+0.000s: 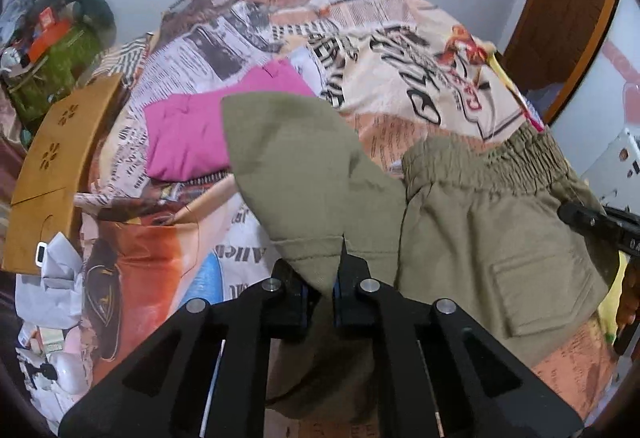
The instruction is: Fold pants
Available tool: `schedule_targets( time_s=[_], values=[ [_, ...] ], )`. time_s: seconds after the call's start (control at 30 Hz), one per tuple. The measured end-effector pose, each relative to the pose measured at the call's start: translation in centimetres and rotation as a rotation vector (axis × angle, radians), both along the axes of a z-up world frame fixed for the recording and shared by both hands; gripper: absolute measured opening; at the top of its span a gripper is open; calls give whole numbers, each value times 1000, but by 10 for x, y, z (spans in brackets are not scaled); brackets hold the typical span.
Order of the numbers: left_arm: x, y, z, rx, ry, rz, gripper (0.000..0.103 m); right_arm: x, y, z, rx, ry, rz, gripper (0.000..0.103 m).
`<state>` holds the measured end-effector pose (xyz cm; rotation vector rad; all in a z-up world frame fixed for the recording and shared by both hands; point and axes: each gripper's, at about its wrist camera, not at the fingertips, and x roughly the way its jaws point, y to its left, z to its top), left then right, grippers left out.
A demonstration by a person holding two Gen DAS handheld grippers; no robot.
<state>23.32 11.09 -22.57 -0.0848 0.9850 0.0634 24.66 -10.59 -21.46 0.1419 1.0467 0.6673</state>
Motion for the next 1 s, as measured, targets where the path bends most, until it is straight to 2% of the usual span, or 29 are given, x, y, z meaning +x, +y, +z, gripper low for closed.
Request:
schedule_targets(
  time_s=[0.3,0.4,0.7,1.0],
  values=[
    [-11,-8,43,52,-93,-32,8,-9,24,50,-10,-148,36,8],
    [-12,3,60,56,-129,-23,8,-5,32,62,8,-159,33,8],
    [-2,53,103,87,-227,48,8,13,79,89,26,-239,60,8],
    [27,112,109,118,-254,128,8,47,136,100,47,-297,96,8]
  ],
)
